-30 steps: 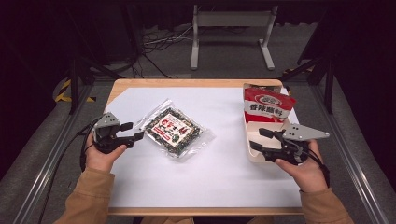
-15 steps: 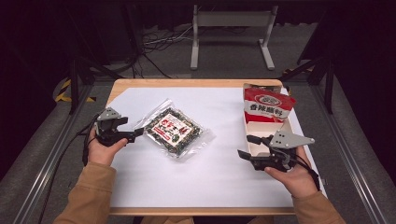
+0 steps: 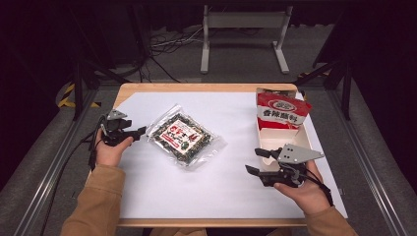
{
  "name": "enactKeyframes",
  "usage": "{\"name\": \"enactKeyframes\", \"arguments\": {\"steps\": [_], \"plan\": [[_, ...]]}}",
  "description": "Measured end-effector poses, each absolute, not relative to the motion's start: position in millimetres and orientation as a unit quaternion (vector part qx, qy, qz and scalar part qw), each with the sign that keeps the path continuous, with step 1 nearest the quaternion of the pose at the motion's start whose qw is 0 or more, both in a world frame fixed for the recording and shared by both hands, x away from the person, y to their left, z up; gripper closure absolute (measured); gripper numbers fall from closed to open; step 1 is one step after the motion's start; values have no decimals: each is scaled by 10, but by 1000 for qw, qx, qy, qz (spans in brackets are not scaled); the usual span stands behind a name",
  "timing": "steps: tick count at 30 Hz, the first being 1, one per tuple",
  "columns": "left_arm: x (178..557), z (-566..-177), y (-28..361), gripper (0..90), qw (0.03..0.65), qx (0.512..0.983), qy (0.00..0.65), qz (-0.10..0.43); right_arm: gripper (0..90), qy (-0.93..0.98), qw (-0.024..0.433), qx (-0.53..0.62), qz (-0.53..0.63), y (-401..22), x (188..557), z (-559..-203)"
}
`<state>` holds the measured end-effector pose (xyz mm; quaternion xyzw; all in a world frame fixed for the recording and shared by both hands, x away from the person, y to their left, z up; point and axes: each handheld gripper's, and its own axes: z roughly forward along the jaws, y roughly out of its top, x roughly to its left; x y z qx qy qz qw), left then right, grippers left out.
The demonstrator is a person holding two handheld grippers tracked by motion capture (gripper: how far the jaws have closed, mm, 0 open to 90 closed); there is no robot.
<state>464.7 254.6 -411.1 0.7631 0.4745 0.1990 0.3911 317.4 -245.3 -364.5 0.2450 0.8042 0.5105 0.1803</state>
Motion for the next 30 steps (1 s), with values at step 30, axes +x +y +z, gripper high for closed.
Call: {"name": "enactKeyframes", "arguments": {"steps": [30], "plan": [[5001,-4517,2622,545,377,750,529,126,370,807,185,248,503,-2467,3018,-3718]]}}
